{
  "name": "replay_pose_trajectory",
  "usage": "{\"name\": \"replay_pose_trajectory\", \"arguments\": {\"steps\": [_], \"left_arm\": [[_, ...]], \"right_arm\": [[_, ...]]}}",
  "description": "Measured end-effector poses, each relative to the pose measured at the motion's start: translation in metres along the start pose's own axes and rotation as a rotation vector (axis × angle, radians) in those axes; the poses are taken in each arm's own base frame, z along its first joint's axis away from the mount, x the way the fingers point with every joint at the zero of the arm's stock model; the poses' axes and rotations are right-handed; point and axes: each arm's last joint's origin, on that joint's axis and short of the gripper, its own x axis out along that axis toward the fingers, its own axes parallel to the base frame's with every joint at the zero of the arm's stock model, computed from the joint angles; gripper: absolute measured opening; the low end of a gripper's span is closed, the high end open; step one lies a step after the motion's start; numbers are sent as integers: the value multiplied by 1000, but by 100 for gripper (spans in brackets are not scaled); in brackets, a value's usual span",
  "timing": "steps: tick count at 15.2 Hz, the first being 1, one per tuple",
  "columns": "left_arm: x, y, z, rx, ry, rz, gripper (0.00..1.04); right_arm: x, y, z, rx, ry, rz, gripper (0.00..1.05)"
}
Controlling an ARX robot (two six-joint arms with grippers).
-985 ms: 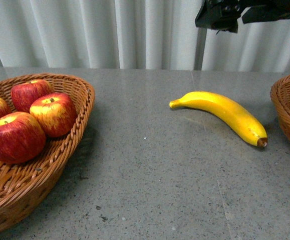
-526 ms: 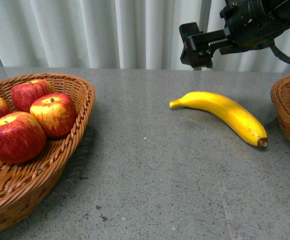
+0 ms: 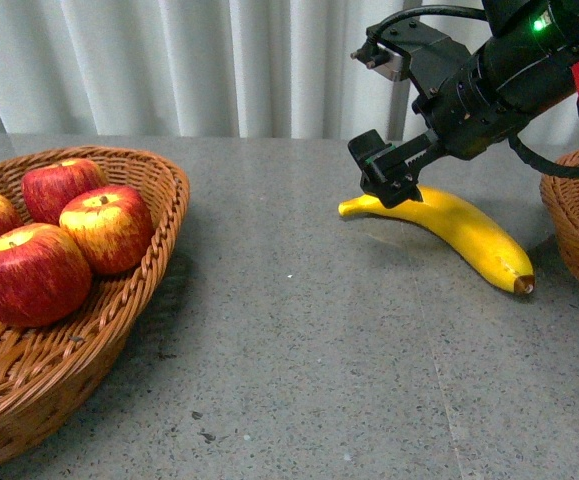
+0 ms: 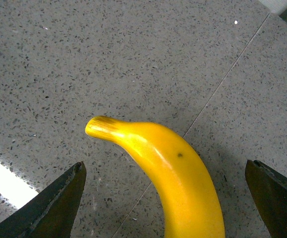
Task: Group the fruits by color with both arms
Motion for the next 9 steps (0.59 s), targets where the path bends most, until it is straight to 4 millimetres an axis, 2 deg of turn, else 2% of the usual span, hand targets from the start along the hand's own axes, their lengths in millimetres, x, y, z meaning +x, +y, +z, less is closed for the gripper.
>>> {"name": "replay_pose_trajectory", "arguments": {"steps": [9], "left_arm": [[0,0,0,0,0,0,98]], "right_arm": [[21,-4,-10,-67,135,-65,98]]}}
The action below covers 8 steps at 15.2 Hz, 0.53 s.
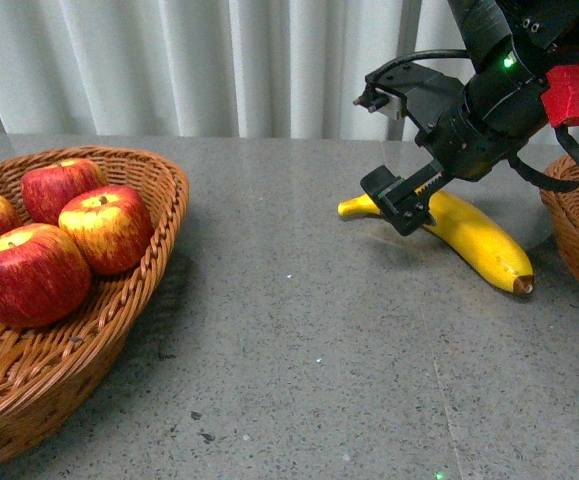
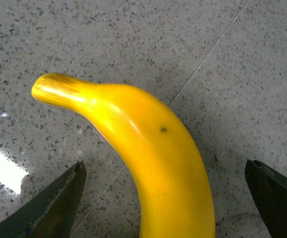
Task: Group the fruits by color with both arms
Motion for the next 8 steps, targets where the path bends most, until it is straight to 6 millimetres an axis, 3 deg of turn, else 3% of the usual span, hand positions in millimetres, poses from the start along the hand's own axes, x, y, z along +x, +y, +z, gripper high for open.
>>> {"name": "replay_pose_trajectory", "arguments": {"steps": [7,8], "left_arm": [[0,0,0,0,0,0,98],[0,0,0,0,0,0,98]], "right_arm": [[6,14,-6,-62,46,3,98],[7,17,-6,-66,44,10,91]]}}
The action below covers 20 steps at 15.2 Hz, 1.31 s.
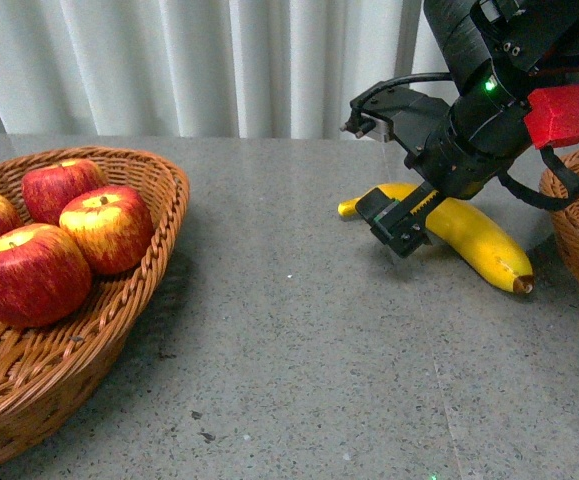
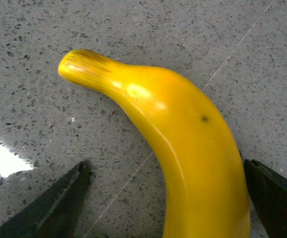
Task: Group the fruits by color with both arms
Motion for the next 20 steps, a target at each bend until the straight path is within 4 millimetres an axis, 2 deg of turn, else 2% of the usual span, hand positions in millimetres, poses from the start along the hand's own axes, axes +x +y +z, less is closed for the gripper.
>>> {"name": "replay_pose_trajectory", "arguments": {"steps": [4,7,11,13,16,17,19,20], "left_arm": [[0,0,0,0,0,0,98],[0,0,0,0,0,0,98],[0,0,0,0,0,0,98],[0,0,0,0,0,0,98],[0,0,0,0,0,0,98],[0,0,0,0,0,0,98],[0,0,0,0,0,0,98],[0,0,0,0,0,0,98]], "right_arm": [[1,10,1,-25,-10,10,41],[-6,6,10,24,-96,9,38],[-53,-17,34,152,-290,-11,37],[-81,-38,33,239,-396,-32,37],[-135,-63,1,306,-509,-65,37],[-143,-71,-19,321,-505,-79,37],[-147,-86,-65,351,-467,-114,37],[-149,-90,-81,356,-464,-125,37]]}}
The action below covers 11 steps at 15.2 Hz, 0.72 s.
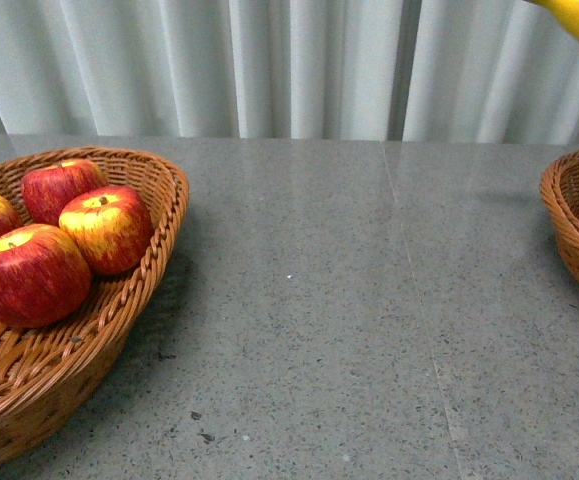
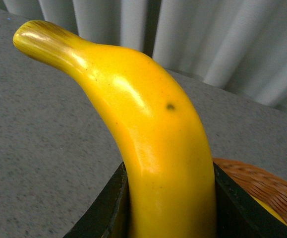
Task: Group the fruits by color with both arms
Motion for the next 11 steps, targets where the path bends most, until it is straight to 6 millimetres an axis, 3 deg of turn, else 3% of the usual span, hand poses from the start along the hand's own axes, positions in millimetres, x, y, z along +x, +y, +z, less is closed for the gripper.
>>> {"name": "replay_pose_trajectory", "arguments": {"steps": [3,7,10,11], "left_arm": [[0,0,0,0,0,0,98],[0,0,0,0,0,0,98],[0,0,0,0,0,0,98],[0,0,0,0,0,0,98]], "right_arm": [[-37,-30,-30,-35,3,-42,37],[-50,-43,-76,-56,101,-35,37],[-55,-41,-79,-96,116,-7,38],[-56,-41,-80,-102,123,-2,51]]}}
